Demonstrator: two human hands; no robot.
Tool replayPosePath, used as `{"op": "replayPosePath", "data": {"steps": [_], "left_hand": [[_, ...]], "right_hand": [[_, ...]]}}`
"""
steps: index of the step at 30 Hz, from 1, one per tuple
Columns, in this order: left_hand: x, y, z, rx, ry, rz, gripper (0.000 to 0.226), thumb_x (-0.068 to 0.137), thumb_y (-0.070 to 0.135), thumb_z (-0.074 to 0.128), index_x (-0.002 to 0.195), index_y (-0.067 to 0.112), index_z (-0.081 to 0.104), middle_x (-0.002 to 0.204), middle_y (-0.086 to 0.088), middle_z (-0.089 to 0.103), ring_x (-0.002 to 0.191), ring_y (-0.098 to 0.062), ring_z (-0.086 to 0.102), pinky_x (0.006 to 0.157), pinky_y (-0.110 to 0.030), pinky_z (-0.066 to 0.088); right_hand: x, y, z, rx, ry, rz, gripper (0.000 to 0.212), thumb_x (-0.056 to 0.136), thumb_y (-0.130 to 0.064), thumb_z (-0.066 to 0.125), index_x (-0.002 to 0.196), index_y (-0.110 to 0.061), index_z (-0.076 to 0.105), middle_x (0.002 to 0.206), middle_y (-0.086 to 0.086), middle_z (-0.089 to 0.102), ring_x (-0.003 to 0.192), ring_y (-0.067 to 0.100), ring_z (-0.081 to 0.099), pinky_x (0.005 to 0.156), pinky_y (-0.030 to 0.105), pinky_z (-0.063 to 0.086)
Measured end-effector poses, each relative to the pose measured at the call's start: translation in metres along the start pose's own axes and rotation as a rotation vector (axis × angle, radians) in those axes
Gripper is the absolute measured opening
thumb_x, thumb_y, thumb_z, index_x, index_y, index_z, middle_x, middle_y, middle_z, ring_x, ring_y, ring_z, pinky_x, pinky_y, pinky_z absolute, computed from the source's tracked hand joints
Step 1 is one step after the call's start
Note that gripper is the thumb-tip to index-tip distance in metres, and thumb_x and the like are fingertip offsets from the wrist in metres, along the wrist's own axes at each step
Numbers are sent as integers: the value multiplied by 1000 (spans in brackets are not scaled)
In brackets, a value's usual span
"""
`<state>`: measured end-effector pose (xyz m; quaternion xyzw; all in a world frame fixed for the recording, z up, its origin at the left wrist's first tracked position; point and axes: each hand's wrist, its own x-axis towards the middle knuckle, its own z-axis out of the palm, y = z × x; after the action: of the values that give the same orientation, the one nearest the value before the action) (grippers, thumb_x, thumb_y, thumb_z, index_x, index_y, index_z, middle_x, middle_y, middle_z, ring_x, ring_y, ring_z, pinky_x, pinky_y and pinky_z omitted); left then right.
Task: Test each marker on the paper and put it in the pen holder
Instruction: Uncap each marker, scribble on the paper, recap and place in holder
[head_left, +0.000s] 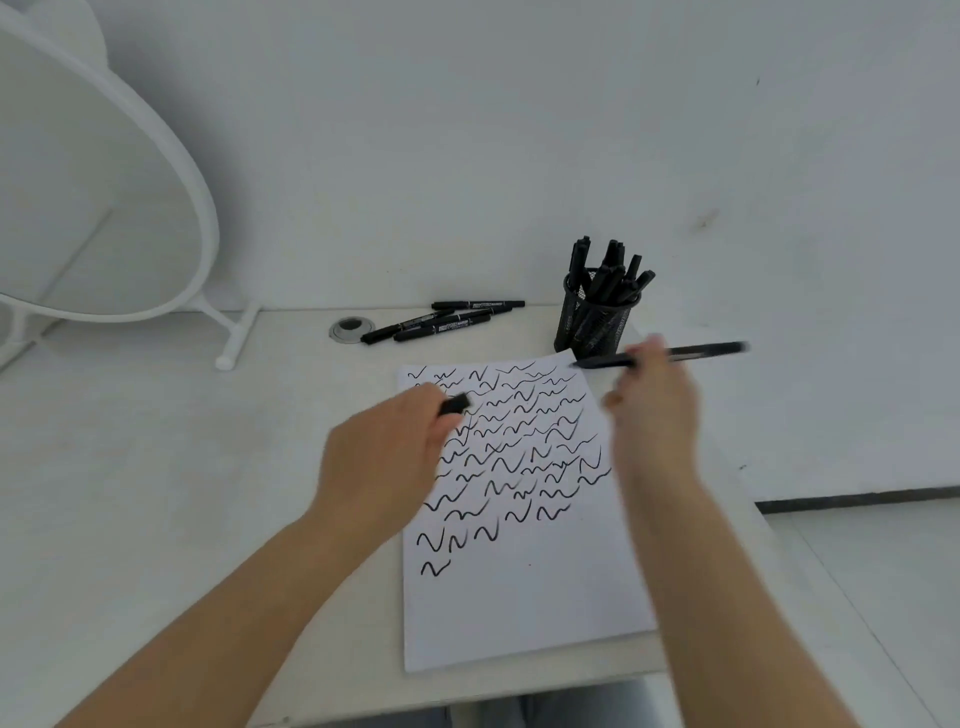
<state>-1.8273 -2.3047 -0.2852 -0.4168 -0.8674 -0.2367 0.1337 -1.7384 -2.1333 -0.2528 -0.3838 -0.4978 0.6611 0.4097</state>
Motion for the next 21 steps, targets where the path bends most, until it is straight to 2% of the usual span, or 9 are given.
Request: {"op": "replayPosePath", "data": {"steps": [1,3,5,7,9,12,15,17,21], "left_hand": [[-6,-11,-2,-13,21,-59,27,92,39,29,82,18,42,60,10,40,53,-22,39,48,-30,24],[-15,-30,-5,-87,65,-151,35,90,44,24,82,16,43,57,10,40,53,-25,42,49,-31,26],[-19,-38,-4,-190,58,-161,40,86,49,19,81,17,43,57,8,45,53,-25,46,48,-33,31],[-17,-36,2,-258,-16,-109,34,87,50,23,80,22,41,60,3,53,57,-25,52,52,-38,39],[-16,-31,10,-300,-78,-71,24,92,43,33,80,25,43,63,4,57,60,-19,55,56,-37,42],[-19,-28,23,-432,-190,-90,14,94,34,44,82,31,51,70,11,62,64,-4,57,60,-26,44],[-26,-33,35,-520,-276,-134,12,94,32,46,86,33,55,80,21,64,69,-5,59,67,-31,48],[-29,-35,34,-554,-289,-168,15,94,33,46,84,35,56,80,23,66,71,-7,60,69,-32,47],[-28,-38,35,-582,-289,-182,17,94,32,46,81,32,57,81,22,67,75,-22,63,73,-40,49]], "right_hand": [[10,-8,-11,32,60,-40,28,92,-28,46,65,-19,48,52,-5,34,32,3,31,42,20,28],[13,-9,-26,-95,28,-155,27,92,-31,48,67,-20,51,48,-6,40,37,3,34,44,21,32],[-2,9,-27,-298,-122,-186,27,88,-32,53,64,-21,53,44,-8,49,41,4,39,47,23,35],[-21,27,-24,-399,-260,-153,24,84,-30,60,62,-21,54,44,-8,52,42,6,43,46,23,36],[-36,39,-22,-399,-376,-115,21,80,-25,64,61,-22,55,44,-6,54,43,9,45,43,19,35],[-52,53,-23,-364,-535,-95,23,81,-16,63,61,-22,54,46,-1,57,43,9,49,42,15,34],[-60,69,-29,-444,-565,-134,25,80,-15,62,60,-26,53,46,-2,58,45,9,52,46,15,38],[-62,73,-34,-485,-557,-170,14,74,-23,60,62,-28,53,46,-3,56,48,11,51,49,21,40],[-59,79,-36,-487,-601,-193,7,70,-27,56,64,-30,55,49,-2,58,50,12,50,52,23,40]]}}
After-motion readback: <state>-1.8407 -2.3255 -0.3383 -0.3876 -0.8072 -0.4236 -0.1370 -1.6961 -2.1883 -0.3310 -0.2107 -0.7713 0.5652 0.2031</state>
